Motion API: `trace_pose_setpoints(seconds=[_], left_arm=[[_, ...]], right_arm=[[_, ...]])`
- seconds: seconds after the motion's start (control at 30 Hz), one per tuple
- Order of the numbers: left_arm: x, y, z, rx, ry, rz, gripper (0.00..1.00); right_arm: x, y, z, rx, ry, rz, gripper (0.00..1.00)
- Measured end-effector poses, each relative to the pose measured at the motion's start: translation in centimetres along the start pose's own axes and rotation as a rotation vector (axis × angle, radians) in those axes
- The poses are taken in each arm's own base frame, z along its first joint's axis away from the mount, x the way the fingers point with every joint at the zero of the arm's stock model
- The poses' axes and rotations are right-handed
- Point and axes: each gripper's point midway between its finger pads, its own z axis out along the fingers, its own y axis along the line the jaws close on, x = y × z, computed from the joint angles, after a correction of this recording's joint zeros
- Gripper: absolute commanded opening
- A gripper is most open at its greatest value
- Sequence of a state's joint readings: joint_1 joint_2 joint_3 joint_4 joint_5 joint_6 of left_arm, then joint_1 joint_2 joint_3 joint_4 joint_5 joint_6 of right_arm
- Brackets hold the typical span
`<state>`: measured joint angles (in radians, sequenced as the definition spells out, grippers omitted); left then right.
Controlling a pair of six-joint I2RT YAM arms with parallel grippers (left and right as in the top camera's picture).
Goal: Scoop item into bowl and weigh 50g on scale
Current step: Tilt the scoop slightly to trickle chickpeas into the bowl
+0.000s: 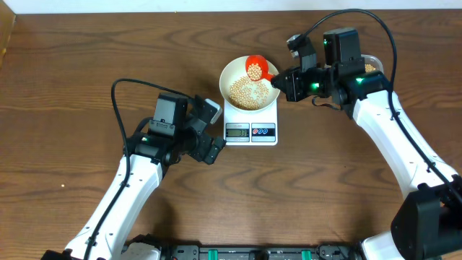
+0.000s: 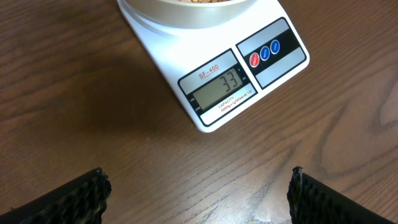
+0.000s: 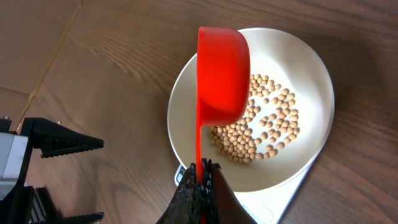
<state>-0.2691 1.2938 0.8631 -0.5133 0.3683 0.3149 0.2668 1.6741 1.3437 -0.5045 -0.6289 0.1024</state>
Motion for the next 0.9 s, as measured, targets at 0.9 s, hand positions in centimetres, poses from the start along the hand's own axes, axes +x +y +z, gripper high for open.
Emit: trace_pose_setpoints(seconds=[0.9], left_arm=[[0.0, 0.0, 0.0, 0.0, 0.0, 0.0, 0.93]], right_arm=[[0.0, -1.2, 0.1, 0.08, 0.004, -0.155, 0.01]])
